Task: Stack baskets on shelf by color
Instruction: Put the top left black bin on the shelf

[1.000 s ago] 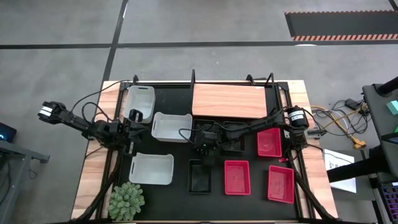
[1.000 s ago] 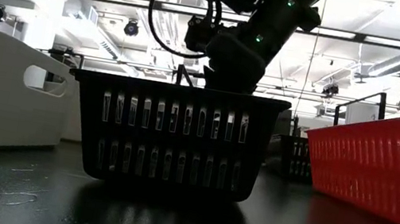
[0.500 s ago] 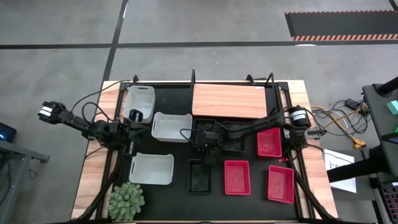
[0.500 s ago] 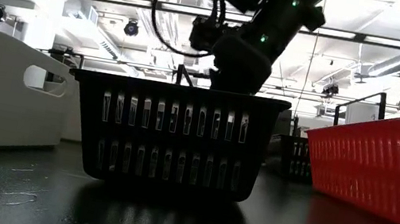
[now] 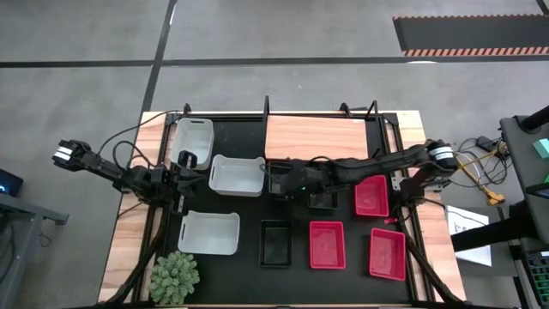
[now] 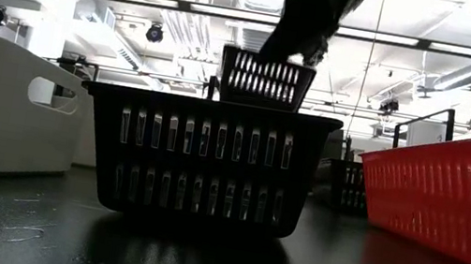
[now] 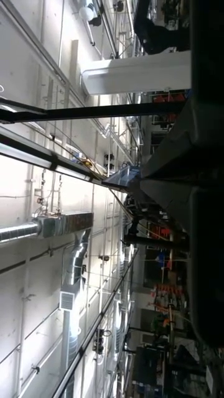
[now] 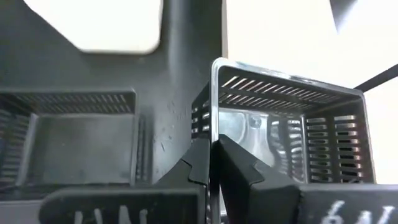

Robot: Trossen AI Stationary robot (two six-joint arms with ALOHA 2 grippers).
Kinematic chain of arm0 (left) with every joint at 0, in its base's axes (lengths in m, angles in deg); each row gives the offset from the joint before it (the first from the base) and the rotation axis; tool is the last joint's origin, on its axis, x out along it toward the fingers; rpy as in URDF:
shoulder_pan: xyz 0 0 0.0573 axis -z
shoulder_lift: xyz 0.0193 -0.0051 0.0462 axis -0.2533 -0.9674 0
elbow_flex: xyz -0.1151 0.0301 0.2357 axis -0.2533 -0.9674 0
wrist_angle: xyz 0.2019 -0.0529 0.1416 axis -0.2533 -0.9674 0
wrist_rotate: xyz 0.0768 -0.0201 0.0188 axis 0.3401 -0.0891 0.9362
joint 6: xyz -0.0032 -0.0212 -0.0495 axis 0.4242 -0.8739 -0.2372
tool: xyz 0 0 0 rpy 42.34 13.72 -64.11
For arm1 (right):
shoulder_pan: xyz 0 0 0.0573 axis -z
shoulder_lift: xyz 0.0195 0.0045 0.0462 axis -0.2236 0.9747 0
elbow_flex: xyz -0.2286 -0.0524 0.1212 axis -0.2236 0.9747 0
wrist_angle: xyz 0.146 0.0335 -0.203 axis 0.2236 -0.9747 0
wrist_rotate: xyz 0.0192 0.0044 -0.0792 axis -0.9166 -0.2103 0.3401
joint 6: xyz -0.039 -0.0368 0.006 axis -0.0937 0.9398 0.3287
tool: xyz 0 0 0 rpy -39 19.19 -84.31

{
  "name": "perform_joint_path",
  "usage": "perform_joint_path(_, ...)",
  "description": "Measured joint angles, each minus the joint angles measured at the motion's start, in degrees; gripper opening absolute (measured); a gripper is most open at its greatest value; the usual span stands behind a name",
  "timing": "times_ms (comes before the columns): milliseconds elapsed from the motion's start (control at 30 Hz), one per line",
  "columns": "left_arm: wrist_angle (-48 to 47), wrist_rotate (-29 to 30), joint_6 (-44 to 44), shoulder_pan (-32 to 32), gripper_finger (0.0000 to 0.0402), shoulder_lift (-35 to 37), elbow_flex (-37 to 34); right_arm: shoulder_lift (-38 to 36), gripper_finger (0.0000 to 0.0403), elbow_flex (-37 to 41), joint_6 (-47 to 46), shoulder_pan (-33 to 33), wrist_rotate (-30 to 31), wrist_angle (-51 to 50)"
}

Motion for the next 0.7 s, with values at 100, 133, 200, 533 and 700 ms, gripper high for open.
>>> perform_joint_path(100,0.0,0.0,0.0,0.0,0.0000,0.0,0.0,-2.2,0.0013,0.0,1.9,0.0,2.1,-0.1)
perform_joint_path(133,0.0,0.0,0.1,0.0,0.0000,0.0,0.0,-2.8,0.0013,0.0,2.9,0.0,3.8,-0.3)
perform_joint_path(200,0.0,0.0,0.1,0.0,0.0000,0.0,0.0,-3.1,0.0013,0.0,5.0,0.1,7.4,-1.0)
perform_joint_path(533,0.0,0.0,0.2,0.0,0.0000,0.0,0.0,2.4,0.0013,0.0,15.7,7.6,12.0,1.2)
perform_joint_path(700,0.0,0.0,0.2,0.0,0.0000,0.0,0.0,6.4,0.0013,0.0,21.6,11.7,12.1,5.0)
